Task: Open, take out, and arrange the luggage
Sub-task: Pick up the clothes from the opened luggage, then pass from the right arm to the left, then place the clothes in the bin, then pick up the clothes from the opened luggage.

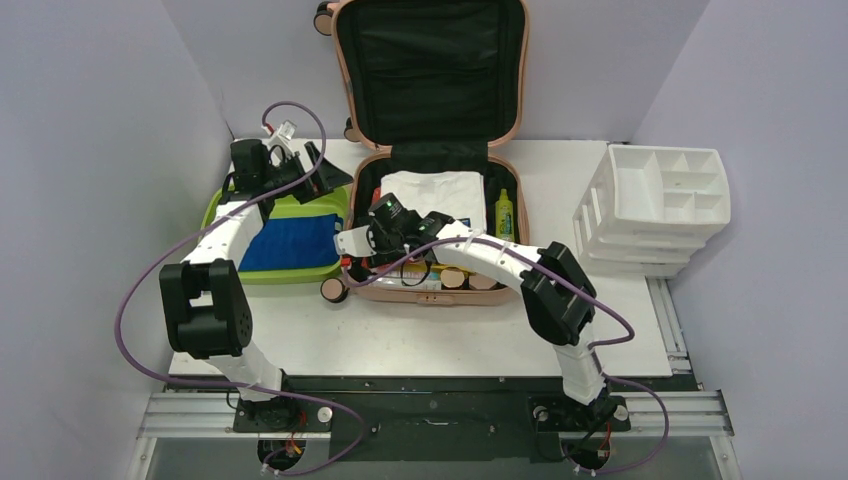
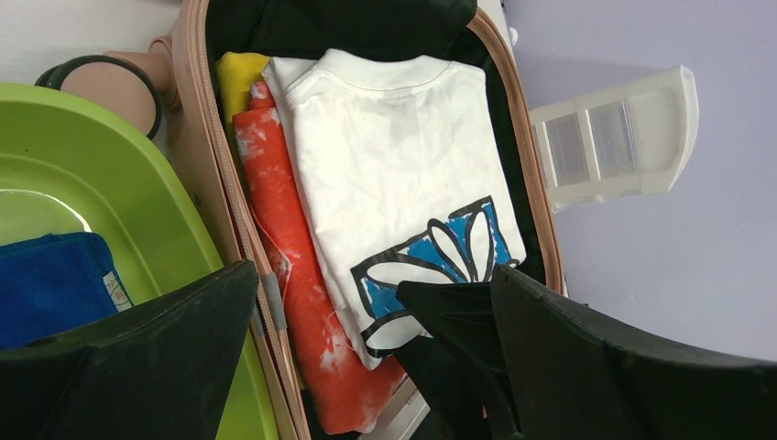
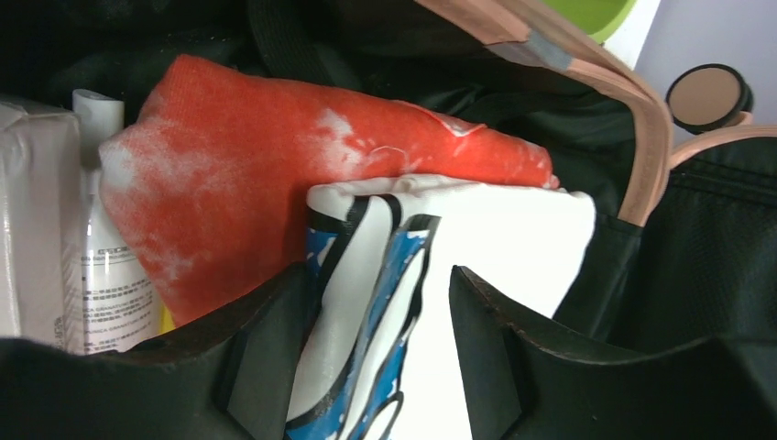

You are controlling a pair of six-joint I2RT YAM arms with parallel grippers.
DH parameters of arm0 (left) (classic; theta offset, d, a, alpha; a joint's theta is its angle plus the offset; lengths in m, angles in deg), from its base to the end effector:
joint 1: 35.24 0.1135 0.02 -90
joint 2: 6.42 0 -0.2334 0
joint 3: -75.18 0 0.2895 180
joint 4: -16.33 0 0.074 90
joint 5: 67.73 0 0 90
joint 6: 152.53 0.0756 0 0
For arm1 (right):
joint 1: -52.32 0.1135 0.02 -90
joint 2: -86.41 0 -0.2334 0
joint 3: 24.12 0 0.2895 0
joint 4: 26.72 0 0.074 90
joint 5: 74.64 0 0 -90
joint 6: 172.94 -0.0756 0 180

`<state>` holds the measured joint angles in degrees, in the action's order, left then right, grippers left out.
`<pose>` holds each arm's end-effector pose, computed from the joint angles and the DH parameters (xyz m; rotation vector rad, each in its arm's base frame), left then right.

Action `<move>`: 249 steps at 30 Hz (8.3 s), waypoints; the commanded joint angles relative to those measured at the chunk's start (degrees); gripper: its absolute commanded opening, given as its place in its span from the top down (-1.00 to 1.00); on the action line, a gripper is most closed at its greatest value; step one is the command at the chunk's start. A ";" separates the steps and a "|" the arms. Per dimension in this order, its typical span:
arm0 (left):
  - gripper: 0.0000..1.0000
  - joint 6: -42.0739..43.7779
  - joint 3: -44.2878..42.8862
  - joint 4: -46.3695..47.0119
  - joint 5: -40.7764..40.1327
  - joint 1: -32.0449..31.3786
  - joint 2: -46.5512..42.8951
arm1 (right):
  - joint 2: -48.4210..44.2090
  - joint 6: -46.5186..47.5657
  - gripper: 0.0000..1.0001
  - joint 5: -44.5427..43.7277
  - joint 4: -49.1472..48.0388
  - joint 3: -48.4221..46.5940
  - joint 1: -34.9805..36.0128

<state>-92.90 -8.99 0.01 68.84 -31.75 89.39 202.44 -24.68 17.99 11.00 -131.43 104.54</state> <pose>0.4410 -0.0281 0.2282 -0.0876 2.0729 -1.1214 0.3107 0.4065 0.1710 -1.9678 1.3391 0.0045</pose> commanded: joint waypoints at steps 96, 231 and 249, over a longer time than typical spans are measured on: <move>1.00 -4.40 -18.36 -20.80 -14.42 -16.62 12.46 | -49.88 -19.33 -0.73 17.90 3.22 32.22 -25.40; -0.93 12.38 -17.92 -24.04 -57.39 -29.51 16.08 | -45.31 -13.41 -0.82 23.64 -2.78 32.51 -23.22; -0.23 7.42 -16.51 -22.22 -43.53 -28.35 19.21 | -43.89 -10.32 -0.82 24.08 3.98 28.57 -20.43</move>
<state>-82.95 -25.95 -24.28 16.97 -61.15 108.54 158.51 -36.96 40.29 12.97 -99.67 82.34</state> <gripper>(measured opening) 0.726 0.910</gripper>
